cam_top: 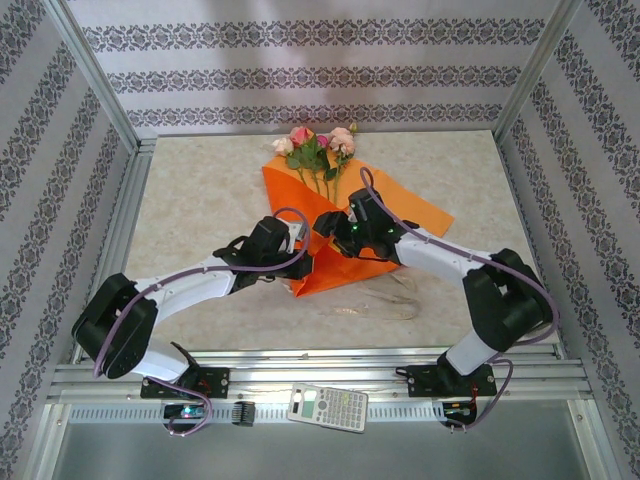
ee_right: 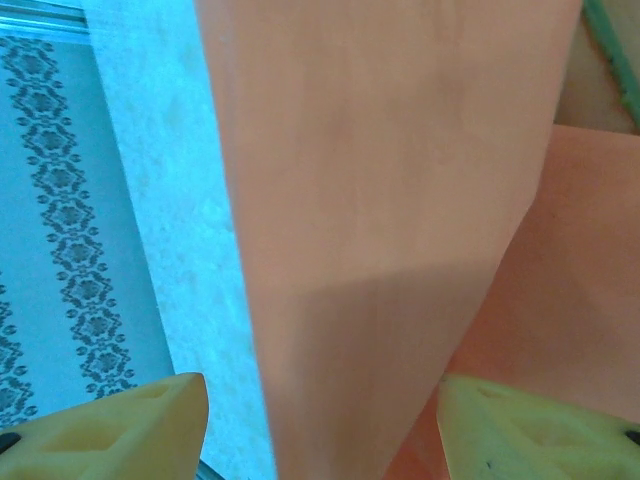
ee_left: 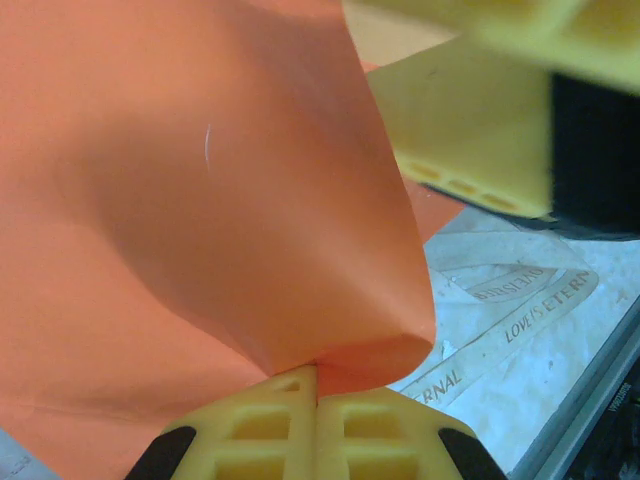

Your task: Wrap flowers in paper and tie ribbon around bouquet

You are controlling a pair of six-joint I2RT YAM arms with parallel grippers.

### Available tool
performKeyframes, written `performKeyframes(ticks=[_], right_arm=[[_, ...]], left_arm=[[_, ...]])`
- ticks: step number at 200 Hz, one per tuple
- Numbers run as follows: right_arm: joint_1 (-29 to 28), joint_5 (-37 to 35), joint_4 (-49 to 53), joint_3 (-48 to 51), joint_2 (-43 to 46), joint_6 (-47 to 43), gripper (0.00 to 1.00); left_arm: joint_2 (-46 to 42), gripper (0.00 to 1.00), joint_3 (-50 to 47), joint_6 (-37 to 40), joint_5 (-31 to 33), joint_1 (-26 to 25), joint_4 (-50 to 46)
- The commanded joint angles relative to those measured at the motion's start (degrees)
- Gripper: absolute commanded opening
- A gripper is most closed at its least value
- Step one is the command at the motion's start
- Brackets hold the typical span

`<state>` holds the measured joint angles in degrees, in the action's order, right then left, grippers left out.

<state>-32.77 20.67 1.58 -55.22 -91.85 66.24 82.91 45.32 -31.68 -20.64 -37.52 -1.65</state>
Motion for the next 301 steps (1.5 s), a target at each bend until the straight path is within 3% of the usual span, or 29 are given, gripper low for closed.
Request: performKeyframes(ticks=[1,36,48,65,86,122,147,204,230,301], right_arm=[[-0.5,0.5,-0.2,-0.5,-0.3,1.2,0.63],[-0.3,-0.8,0.1,-1.4,-1.6,2.7,0.48],[-0.2,-2.0,0.6,-1.4,-1.8,3.0,0.33],[0.0,-4.8,1.6,-0.8,-0.4,2.4,0.00],[0.3,-8.7,4.6,-0.1,2.9,-0.2,0.00],[1.7,-8.7,7.7,1.8,5.2,-3.6,0.00],[3.0,-7.5,6.7,2.7,4.9,-6.3,0.00],[4.9,-8.1,7.8,4.4,4.8,-12.5,0.00],[5.6,-7.6,7.8,5.2,4.1,-14.6,0.00],[6.1,-8.8,7.8,5.9,-0.3,-17.2,0.00]], left_arm=[[0.6,0.00,2.2,2.2,-1.8,-0.7,1.6],[1.7,0.00,3.1,2.8,-2.7,-0.8,1.5],[2.1,0.00,3.3,3.2,-3.4,-0.9,1.5],[2.7,0.00,3.7,3.9,-4.0,-1.1,1.0],[3.3,0.01,4.6,4.8,-3.9,-1.2,-0.9],[2.2,0.45,5.2,2.5,-1.2,-1.2,-4.0],[-0.5,0.57,3.4,-2.2,1.4,-0.7,-4.9],[4.2,0.48,2.9,-16.3,-1.6,2.8,-2.1],[9.0,0.42,6.3,-17.3,-3.4,3.3,-4.5],[13.7,0.37,11.5,-17.1,-0.4,3.5,-11.0]])
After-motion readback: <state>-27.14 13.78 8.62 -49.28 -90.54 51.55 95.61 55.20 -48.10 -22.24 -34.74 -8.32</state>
